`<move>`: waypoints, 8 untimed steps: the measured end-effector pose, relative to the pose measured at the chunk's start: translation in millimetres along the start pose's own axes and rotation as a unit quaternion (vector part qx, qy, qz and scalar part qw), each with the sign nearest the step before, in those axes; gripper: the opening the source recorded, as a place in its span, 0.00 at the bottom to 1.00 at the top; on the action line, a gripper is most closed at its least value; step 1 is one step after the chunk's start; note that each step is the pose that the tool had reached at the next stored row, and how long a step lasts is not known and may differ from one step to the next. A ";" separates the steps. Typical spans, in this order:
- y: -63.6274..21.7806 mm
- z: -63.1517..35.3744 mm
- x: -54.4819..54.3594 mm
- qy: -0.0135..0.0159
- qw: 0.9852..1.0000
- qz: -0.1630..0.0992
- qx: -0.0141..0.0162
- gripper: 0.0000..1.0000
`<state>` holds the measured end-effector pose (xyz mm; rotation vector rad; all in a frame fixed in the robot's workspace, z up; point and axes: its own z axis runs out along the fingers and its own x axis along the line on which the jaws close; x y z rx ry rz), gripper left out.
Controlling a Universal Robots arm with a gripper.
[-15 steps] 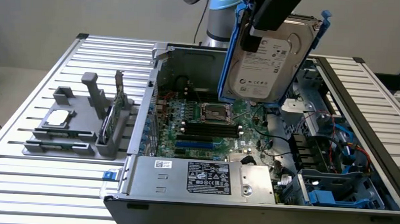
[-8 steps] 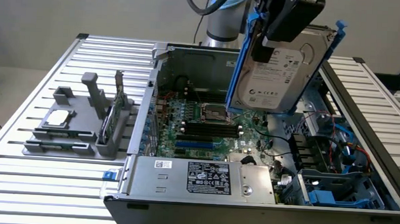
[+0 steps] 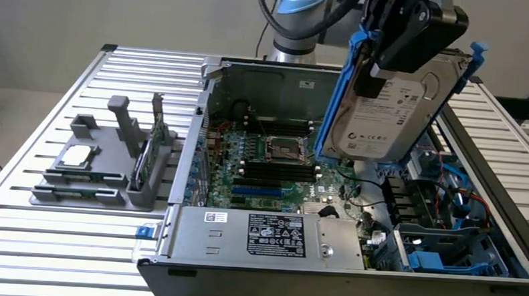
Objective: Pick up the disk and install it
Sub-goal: 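Pick up the disk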
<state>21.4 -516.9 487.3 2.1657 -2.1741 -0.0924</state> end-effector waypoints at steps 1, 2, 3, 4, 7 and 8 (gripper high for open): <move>-4.5 -0.4 1.4 0.000 1.000 0.000 0.000 0.33; -9.4 -0.8 2.8 0.000 1.000 0.000 0.000 0.33; -13.9 -1.2 4.4 0.000 1.000 0.000 0.000 0.33; -18.3 -1.5 6.3 0.000 1.000 0.000 0.000 0.33; -26.6 -2.2 14.7 0.000 1.000 0.000 0.000 0.33; -27.9 -2.3 18.3 0.000 1.000 0.000 0.000 0.33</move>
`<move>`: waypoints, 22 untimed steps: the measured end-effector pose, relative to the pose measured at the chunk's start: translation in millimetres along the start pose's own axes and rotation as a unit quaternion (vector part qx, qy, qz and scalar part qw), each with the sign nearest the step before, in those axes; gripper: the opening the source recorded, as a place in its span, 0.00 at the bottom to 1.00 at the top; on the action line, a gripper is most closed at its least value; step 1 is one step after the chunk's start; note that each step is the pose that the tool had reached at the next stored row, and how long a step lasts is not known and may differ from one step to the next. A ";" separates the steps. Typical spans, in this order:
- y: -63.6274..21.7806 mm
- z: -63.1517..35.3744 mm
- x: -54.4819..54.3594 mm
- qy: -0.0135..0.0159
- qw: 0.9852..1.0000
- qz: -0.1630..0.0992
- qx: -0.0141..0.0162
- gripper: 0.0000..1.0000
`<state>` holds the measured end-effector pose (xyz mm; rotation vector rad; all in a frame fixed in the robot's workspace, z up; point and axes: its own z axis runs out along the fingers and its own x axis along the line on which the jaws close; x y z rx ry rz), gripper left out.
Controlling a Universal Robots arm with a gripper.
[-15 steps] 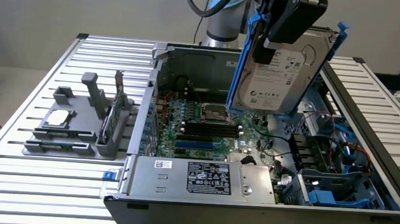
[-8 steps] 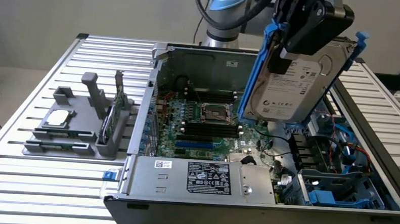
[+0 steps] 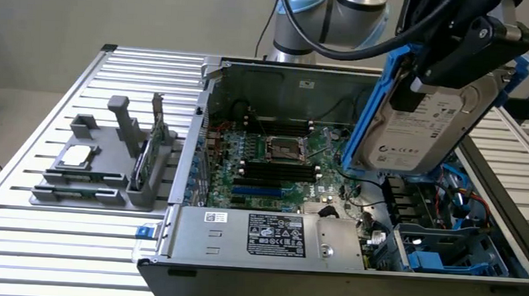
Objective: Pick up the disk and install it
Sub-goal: 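Pick up the disk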
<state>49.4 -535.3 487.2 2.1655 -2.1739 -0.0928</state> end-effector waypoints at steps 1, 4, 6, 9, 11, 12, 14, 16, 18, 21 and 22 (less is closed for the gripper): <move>-1.3 0.0 3.7 0.000 1.000 0.000 0.000 0.33; -5.0 -0.3 15.4 0.000 1.000 0.000 0.000 0.33; -7.0 -0.4 22.8 0.000 1.000 0.000 0.000 0.33; -11.0 -0.7 33.6 0.000 1.000 0.000 -0.001 0.33; -14.7 -1.0 39.4 0.000 1.000 0.000 -0.001 0.33; -16.9 -1.2 42.2 0.000 1.000 0.000 -0.001 0.33; -23.0 -1.7 47.4 0.000 1.000 0.000 -0.002 0.33; -31.4 -2.4 50.8 0.000 1.000 0.000 -0.002 0.33; -40.4 -2.7 52.7 0.000 1.000 0.000 -0.002 0.33; -54.4 -2.7 54.6 0.000 1.000 0.000 -0.002 0.33; -58.9 -2.5 55.3 0.000 1.000 0.000 -0.002 0.33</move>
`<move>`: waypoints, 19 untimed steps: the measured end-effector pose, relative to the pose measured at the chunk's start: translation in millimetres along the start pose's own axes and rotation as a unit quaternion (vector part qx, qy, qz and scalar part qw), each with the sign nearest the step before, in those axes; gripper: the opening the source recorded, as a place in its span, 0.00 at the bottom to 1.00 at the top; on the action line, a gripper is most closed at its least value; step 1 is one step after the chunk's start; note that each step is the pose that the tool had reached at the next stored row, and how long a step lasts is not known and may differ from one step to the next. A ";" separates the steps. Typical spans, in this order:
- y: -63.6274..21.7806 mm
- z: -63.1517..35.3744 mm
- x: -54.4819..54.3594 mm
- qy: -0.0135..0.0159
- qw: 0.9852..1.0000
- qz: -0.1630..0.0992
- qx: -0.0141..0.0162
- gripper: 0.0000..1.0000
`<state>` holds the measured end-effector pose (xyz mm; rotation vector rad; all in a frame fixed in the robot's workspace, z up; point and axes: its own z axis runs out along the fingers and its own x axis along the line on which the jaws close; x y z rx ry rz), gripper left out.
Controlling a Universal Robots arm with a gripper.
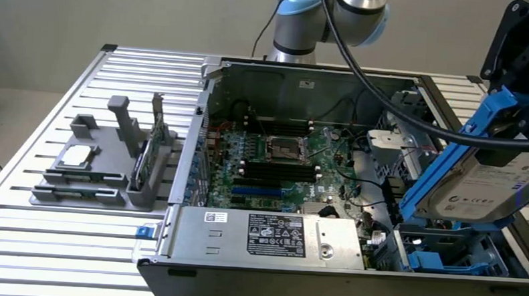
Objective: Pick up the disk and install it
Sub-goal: 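Pick up the disk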
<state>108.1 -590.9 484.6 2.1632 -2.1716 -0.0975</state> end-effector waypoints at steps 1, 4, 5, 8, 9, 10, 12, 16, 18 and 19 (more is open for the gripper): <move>-4.6 0.2 0.8 0.000 1.000 0.000 0.000 0.33; -15.3 2.1 4.5 0.000 1.000 0.000 -0.002 0.33; -17.5 3.0 6.7 0.000 1.000 0.000 -0.002 0.33; -21.2 6.3 13.6 -0.001 1.000 0.000 -0.005 0.33; -22.0 7.2 14.5 -0.002 1.000 0.000 -0.005 0.33; -22.6 8.2 14.9 -0.003 1.000 -0.001 -0.005 0.33; -23.0 10.3 15.3 -0.004 1.000 -0.003 -0.005 0.33; -23.6 13.9 15.4 -0.006 1.000 -0.012 -0.002 0.33; -23.7 15.6 15.5 -0.006 1.000 -0.018 0.002 0.33; -23.8 16.9 15.6 -0.006 1.000 -0.020 0.003 0.33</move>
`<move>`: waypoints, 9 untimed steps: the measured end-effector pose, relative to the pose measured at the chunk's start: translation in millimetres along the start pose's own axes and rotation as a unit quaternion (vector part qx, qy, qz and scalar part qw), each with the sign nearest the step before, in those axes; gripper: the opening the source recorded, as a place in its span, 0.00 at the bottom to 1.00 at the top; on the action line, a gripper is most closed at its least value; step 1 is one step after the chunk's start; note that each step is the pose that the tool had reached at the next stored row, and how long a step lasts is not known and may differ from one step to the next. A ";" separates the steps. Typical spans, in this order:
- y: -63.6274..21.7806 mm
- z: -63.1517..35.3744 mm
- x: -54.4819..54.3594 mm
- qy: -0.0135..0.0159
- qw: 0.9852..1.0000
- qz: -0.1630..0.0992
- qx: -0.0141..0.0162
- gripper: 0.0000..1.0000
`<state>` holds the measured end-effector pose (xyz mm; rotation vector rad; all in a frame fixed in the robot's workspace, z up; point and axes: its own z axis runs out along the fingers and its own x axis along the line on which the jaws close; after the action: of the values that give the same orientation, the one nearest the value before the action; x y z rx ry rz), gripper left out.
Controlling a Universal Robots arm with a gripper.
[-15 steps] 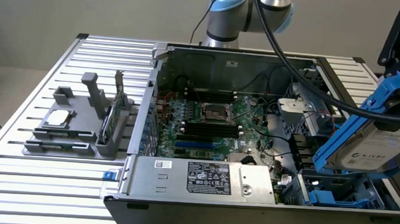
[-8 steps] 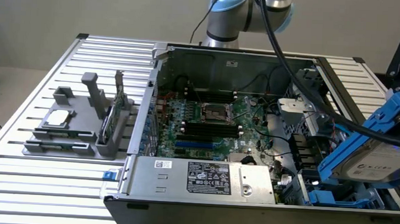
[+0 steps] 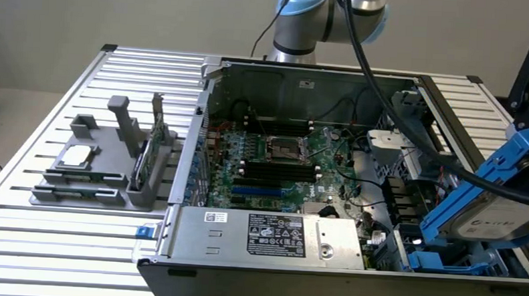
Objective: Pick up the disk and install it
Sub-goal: 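Pick up the disk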
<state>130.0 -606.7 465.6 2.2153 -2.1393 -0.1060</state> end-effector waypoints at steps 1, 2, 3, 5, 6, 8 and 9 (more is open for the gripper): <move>0.2 1.7 0.0 0.000 1.000 0.000 0.001 0.33; 0.5 3.5 0.0 -0.001 1.000 -0.001 0.001 0.33; 0.8 5.4 0.0 -0.001 1.000 -0.001 0.002 0.33; 0.6 8.9 -0.1 -0.001 1.000 -0.001 0.002 0.33; 0.5 10.6 0.0 -0.001 1.000 -0.001 0.002 0.33; 0.3 13.4 0.0 -0.003 1.000 0.000 0.003 0.33; 0.2 14.7 0.0 -0.004 1.000 0.000 0.003 0.33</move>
<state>128.6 -606.6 451.0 2.2210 -2.1474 -0.1102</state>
